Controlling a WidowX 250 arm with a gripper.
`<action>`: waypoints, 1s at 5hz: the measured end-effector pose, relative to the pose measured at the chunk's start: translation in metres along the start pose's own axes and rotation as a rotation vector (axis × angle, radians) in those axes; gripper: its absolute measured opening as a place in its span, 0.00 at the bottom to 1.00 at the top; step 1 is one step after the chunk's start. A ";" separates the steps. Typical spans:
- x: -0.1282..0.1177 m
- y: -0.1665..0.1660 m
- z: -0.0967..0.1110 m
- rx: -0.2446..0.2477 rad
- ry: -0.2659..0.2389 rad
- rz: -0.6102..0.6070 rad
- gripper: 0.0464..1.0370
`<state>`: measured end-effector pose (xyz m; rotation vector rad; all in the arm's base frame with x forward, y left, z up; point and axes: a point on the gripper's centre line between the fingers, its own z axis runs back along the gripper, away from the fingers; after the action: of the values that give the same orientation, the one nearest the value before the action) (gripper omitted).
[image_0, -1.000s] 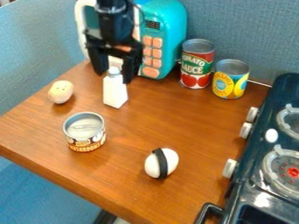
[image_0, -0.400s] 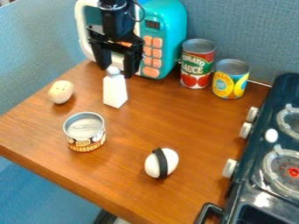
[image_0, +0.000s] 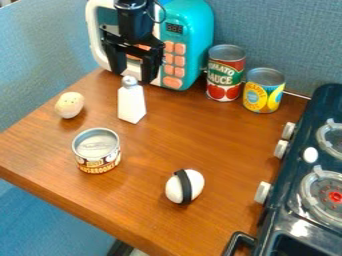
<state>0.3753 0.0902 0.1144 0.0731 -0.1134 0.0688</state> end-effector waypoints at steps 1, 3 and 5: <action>0.003 0.016 0.001 0.017 0.003 0.031 0.95; 0.005 0.024 -0.005 0.016 0.036 0.048 0.95; 0.010 0.028 -0.022 -0.013 0.079 0.044 0.95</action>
<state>0.3859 0.1207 0.0955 0.0552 -0.0363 0.1148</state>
